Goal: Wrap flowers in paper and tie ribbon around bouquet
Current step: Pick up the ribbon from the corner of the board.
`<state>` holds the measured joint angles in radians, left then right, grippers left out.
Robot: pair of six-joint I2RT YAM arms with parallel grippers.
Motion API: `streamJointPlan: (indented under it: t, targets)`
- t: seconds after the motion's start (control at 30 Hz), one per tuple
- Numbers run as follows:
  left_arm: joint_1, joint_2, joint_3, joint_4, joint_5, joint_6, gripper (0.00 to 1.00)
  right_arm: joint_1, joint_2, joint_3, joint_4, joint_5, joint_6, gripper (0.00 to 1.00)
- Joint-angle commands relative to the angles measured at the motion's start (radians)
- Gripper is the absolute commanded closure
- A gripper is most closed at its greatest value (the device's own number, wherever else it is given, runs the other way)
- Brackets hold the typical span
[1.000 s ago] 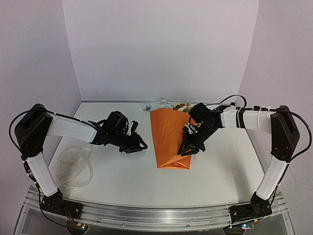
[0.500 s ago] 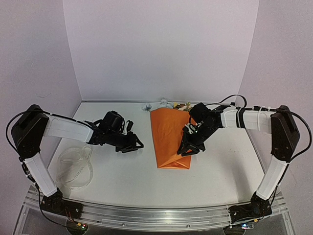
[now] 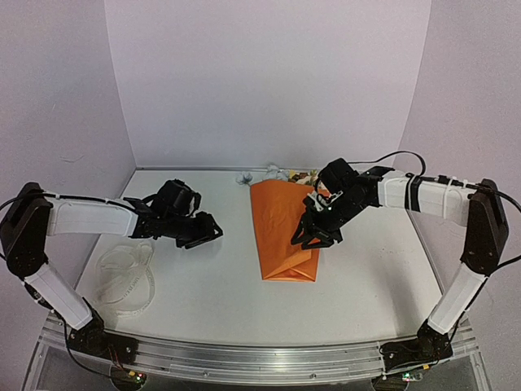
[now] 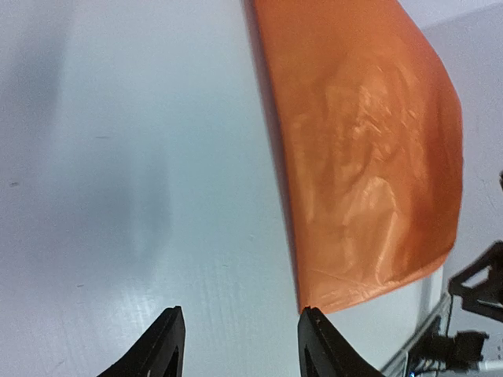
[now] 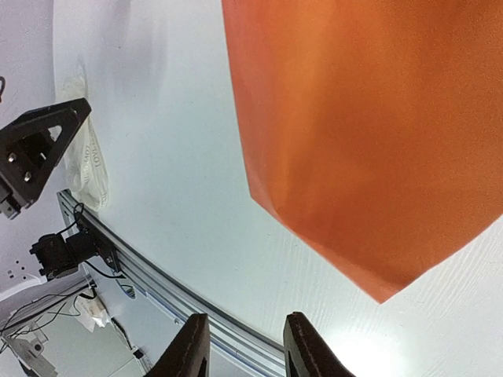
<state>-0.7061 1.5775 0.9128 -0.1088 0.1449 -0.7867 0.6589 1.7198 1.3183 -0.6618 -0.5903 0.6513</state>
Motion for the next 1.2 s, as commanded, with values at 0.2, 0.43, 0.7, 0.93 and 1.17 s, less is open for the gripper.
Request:
streamJointPlan:
  t: [0.2, 0.43, 0.7, 0.93, 1.17]
  targets:
    - [0.126, -0.339, -0.174, -0.381, -0.553, -0.238, 0.37, 0.013, -0.113, 0.013, -0.013, 0.011, -0.047, 0.61]
    - [0.228, -0.338, -0.196, -0.454, -0.632, -0.271, 0.35, 0.013, -0.126, -0.006, -0.011, -0.003, -0.048, 0.60]
    - [0.362, -0.238, -0.231, -0.328, -0.535, -0.217, 0.37, 0.014, -0.160, -0.047, -0.010, -0.002, -0.060, 0.60]
    - [0.404, -0.124, -0.227, -0.241, -0.471, -0.201, 0.50, 0.014, -0.185, -0.077, -0.010, 0.010, -0.067, 0.60]
    - [0.413, -0.123, -0.240, -0.212, -0.459, -0.173, 0.89, 0.013, -0.213, -0.106, -0.010, 0.027, -0.071, 0.60]
